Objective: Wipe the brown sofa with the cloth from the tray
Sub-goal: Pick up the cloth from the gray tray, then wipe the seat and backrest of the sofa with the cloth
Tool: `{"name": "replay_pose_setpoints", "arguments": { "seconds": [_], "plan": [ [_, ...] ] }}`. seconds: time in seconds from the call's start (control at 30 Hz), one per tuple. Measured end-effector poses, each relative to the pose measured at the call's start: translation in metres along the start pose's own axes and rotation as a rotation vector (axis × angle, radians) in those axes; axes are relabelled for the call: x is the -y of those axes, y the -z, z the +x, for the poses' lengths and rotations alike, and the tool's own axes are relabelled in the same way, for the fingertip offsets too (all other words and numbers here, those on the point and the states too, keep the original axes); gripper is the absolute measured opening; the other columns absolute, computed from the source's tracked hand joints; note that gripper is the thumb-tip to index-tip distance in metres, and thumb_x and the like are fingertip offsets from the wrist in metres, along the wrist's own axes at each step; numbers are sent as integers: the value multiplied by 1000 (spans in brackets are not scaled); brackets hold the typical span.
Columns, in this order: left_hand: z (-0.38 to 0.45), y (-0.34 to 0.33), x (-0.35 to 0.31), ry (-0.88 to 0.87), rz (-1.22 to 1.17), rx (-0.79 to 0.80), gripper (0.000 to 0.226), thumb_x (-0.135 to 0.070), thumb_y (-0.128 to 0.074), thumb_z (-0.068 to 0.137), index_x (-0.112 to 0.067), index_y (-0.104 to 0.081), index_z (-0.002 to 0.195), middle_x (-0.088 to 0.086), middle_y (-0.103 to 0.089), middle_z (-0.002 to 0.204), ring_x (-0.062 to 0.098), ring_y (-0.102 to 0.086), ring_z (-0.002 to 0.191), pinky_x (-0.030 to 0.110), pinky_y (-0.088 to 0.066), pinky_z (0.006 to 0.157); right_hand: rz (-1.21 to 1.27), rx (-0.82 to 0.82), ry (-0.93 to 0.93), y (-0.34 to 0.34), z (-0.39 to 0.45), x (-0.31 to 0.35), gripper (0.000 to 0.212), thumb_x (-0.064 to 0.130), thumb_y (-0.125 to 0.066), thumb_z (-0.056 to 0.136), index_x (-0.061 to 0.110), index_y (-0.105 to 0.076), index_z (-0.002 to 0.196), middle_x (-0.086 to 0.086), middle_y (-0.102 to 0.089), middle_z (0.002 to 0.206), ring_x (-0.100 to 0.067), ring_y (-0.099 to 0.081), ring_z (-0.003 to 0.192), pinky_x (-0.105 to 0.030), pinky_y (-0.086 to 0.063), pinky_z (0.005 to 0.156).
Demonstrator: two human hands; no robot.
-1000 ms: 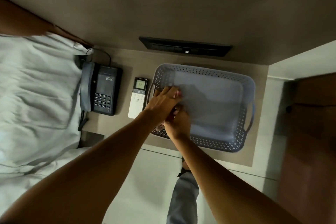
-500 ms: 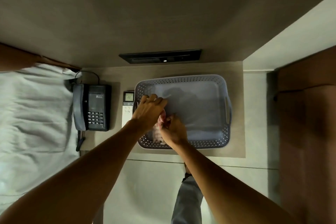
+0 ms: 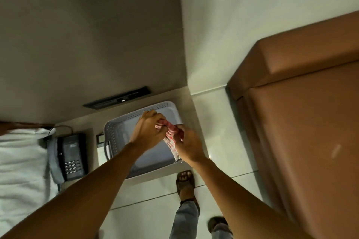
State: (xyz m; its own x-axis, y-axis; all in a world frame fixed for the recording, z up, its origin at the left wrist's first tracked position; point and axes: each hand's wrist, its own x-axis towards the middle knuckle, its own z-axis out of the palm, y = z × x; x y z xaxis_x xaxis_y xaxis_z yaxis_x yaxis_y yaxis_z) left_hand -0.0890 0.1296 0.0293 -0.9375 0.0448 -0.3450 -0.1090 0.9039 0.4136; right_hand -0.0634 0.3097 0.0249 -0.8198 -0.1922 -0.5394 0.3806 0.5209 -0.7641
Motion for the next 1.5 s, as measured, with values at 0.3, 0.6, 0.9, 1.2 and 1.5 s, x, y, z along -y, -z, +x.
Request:
{"name": "replay_pose_setpoints", "arguments": {
  "seconds": [0.3,0.6,0.9,1.2,1.5],
  "plan": [
    [11,-27,-201,-32,-205,115,18,-16,-86,88,-18,-70,96,-5,-69,89,17,-65,84,28,-53,76,51,-226,5,177,-74,-67,29,22,-68,111,16,-76,137,-4,-82,129,-22,-78,117,-28,-60,102],
    [7,-116,-377,-98,-415,436,34,-23,-89,91,-25,-71,120,-9,-76,110,10,-72,101,19,-56,89,113,-460,-97,317,-151,-199,33,30,-68,111,20,-73,142,0,-78,132,-15,-72,113,-14,-54,90],
    [-1,-193,-502,-245,-401,526,21,-6,-78,98,-26,-73,102,-21,-78,83,-19,-73,74,1,-54,63,408,-652,-201,371,-211,-308,46,47,-74,106,15,-70,140,9,-76,113,-9,-76,99,-10,-62,79],
    [37,-252,-572,-567,-137,273,33,-11,-83,93,-10,-71,124,5,-76,118,19,-71,104,30,-60,90,206,-792,-410,364,-229,-383,62,50,-66,108,24,-50,161,1,-59,159,-23,-59,145,-46,-53,118],
    [62,-332,-529,-1141,506,556,74,-6,-71,93,4,-43,160,24,-36,174,43,-28,166,55,-21,139,-88,-799,-547,340,-205,-437,92,63,-47,111,27,-1,182,-1,5,190,-27,4,177,-56,-4,143]
  ]
}}
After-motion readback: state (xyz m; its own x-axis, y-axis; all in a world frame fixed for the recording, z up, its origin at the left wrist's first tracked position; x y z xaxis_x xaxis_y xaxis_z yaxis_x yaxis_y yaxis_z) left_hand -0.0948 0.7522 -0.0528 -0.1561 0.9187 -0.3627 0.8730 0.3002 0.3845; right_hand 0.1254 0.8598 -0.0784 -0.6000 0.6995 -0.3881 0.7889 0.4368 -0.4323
